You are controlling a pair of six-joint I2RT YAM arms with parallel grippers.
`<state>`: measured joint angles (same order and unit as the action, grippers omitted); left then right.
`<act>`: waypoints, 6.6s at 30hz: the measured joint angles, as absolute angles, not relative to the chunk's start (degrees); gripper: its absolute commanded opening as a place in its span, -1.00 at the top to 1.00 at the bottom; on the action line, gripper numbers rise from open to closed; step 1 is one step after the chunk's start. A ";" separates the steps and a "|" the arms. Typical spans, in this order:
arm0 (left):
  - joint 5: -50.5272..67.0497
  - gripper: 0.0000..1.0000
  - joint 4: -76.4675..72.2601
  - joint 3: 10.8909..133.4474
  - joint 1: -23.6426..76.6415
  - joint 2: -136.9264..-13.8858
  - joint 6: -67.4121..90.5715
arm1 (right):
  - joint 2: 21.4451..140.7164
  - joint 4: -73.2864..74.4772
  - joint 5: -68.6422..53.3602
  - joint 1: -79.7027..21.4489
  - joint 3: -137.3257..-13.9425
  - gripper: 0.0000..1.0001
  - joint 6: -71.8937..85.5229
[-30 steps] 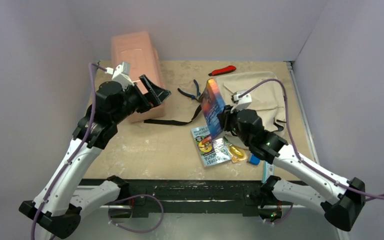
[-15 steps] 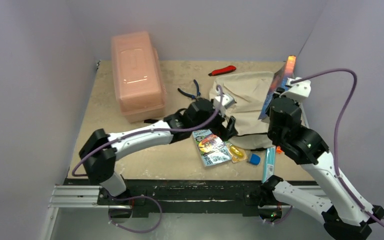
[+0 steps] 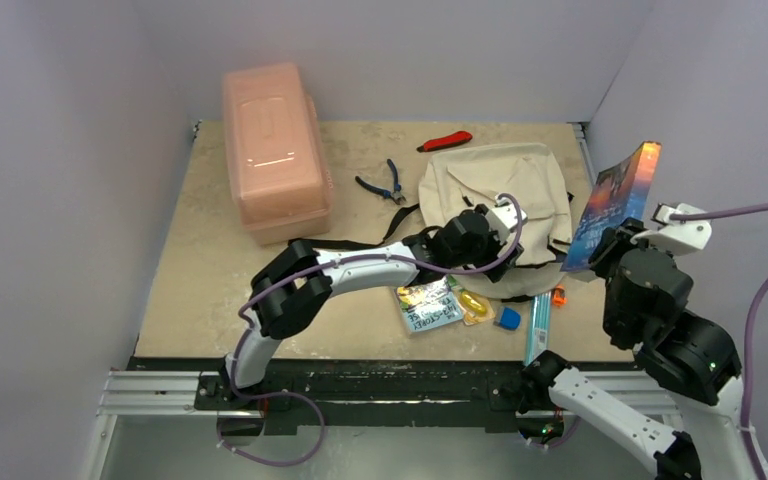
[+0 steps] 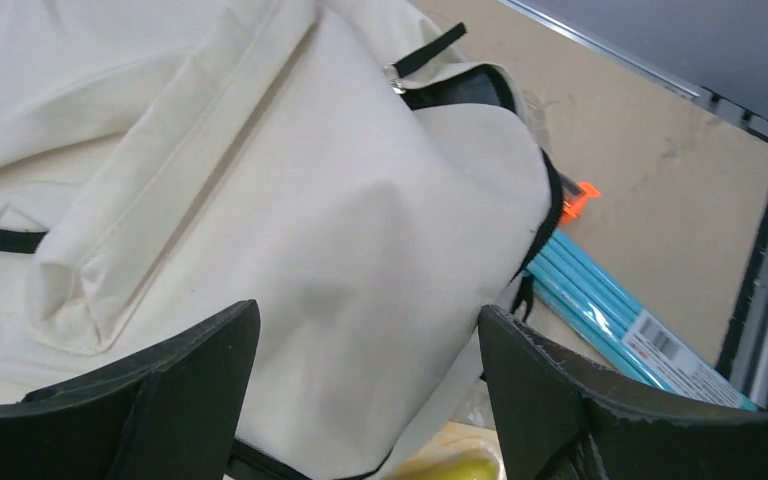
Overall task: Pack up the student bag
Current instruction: Place the book in the student bag.
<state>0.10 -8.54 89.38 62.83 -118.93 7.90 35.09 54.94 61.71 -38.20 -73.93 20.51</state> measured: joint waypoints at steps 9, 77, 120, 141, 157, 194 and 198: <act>-6.13 -0.81 -4.54 94.59 63.09 -122.13 6.42 | 31.38 61.98 54.74 -38.24 -75.20 1.00 23.62; 3.64 1.00 16.36 105.10 54.50 -114.06 10.90 | 36.07 23.35 -23.22 9.06 -27.68 1.00 55.13; 2.26 1.00 16.91 110.08 55.20 -117.43 11.68 | 79.31 -28.21 -24.01 16.08 -28.16 -0.90 47.90; 4.43 1.00 18.09 110.59 55.13 -117.82 15.20 | 50.28 5.43 -13.93 4.73 -26.55 0.16 34.24; 5.78 1.00 19.09 111.53 55.16 -119.15 17.23 | 62.37 -6.72 -6.55 0.47 -22.11 0.60 36.07; 5.67 -0.53 24.71 114.41 54.70 -119.22 25.87 | 34.20 15.90 4.43 -6.90 -28.71 -0.33 36.27; 3.29 -0.57 26.11 106.24 54.11 -112.75 29.50 | 31.05 20.27 2.79 -10.20 -32.47 -0.37 35.70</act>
<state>3.29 26.11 106.24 54.11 -112.75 29.50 31.05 20.27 2.79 -10.20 -32.47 35.70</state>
